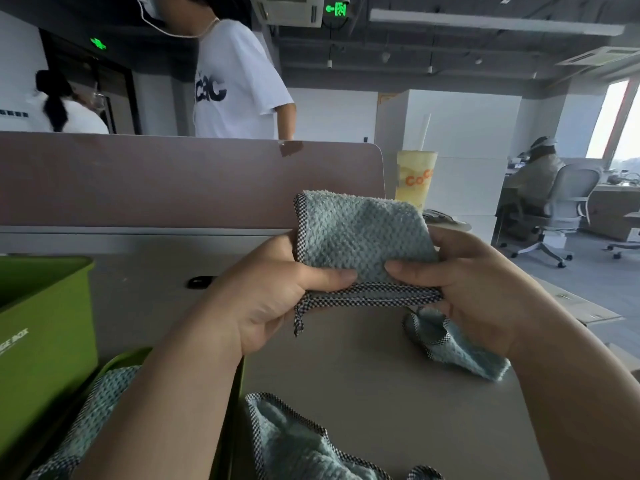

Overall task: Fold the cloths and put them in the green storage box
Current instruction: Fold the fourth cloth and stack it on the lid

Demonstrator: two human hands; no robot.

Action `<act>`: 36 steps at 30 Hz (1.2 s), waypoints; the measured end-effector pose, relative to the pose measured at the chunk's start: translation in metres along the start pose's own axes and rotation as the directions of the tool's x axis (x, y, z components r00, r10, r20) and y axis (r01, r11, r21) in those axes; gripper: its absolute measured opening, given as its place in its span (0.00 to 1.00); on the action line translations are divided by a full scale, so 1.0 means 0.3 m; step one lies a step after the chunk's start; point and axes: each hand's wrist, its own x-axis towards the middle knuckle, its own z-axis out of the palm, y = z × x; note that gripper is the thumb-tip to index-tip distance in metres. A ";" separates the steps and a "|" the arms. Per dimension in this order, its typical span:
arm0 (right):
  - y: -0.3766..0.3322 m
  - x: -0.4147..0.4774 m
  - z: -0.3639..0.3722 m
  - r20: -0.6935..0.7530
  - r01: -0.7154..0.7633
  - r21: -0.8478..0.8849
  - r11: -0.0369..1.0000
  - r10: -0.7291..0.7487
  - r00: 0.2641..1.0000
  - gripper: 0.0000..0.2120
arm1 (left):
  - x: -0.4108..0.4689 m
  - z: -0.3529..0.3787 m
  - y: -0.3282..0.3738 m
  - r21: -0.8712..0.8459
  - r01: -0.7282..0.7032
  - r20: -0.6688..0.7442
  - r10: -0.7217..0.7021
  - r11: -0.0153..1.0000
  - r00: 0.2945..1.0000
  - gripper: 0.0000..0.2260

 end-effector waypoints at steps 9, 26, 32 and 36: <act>0.034 0.002 0.097 -0.097 -0.099 0.102 0.990 0.109 0.989 0.09 | -0.045 -0.076 -0.016 0.037 0.127 -0.022 -0.127 0.991 0.992 0.08; 0.412 -0.062 0.744 -0.110 -0.317 -0.220 0.922 0.300 0.948 0.10 | -0.436 -0.519 -0.339 0.079 0.297 -0.646 -0.178 0.952 0.742 0.21; 0.434 -0.081 0.745 -0.189 -0.254 -0.304 0.918 0.204 0.961 0.16 | -0.460 -0.530 -0.391 0.198 0.226 -0.657 -0.042 0.954 0.753 0.20; 0.422 -0.079 0.736 -0.246 -0.117 -0.354 0.928 0.028 0.969 0.13 | -0.460 -0.516 -0.361 0.349 0.110 -0.586 0.125 0.931 0.801 0.18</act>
